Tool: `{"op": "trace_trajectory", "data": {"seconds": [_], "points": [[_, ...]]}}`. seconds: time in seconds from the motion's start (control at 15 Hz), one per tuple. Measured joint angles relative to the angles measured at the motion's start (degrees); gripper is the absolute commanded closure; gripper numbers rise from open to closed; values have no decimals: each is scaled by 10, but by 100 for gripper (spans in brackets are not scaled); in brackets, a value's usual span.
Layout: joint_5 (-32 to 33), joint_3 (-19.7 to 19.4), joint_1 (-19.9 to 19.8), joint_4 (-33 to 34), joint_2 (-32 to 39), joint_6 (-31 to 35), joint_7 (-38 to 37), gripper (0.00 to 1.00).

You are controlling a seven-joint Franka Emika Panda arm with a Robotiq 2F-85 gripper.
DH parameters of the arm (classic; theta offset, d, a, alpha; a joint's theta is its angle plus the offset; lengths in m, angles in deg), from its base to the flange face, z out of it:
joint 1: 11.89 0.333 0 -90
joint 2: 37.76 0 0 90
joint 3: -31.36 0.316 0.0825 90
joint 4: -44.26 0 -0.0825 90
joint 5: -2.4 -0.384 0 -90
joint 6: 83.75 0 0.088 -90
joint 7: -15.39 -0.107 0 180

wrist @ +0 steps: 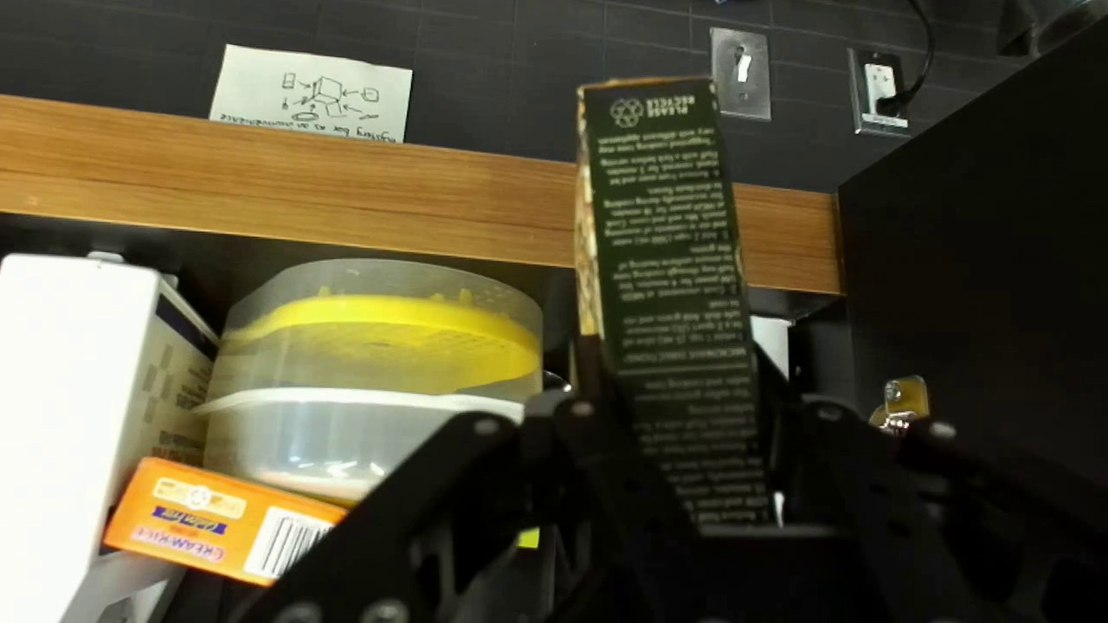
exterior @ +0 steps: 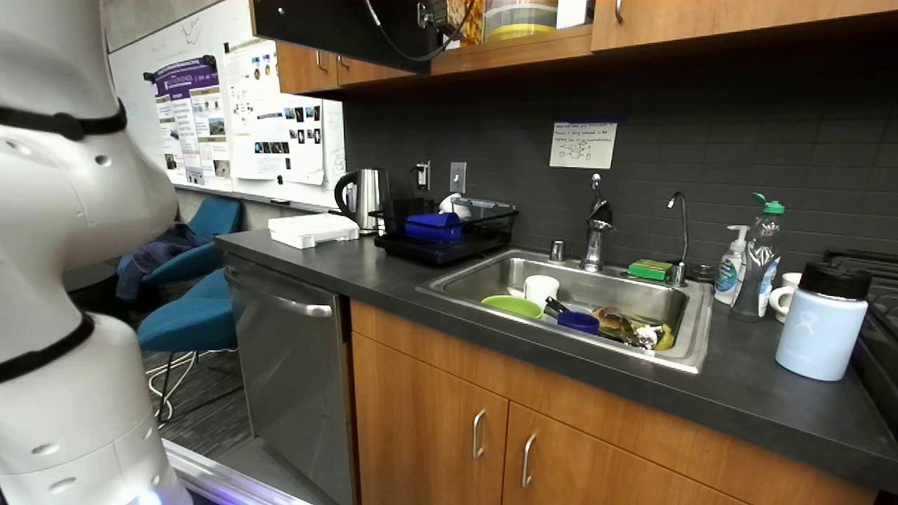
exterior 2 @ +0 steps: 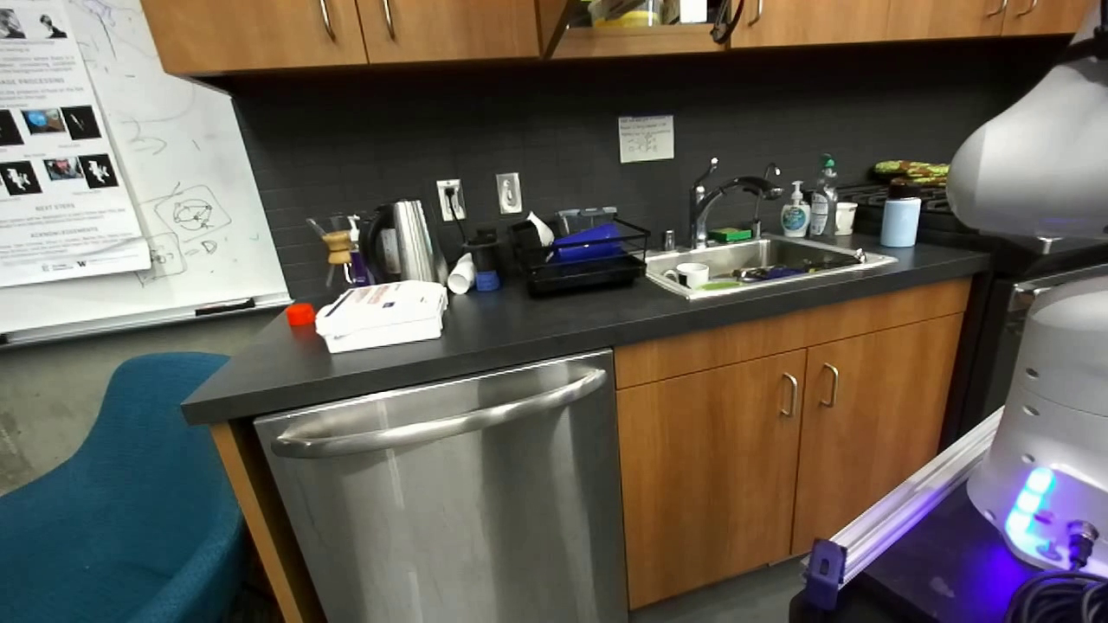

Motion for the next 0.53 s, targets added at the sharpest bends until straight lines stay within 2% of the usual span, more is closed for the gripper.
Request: {"op": "trace_trajectory", "data": {"seconds": [0.27, 0.53], "points": [[98, -57, 129, 60, 65, -16, -41, 87], [184, -118, 273, 156, 129, -55, -80, 87]]}}
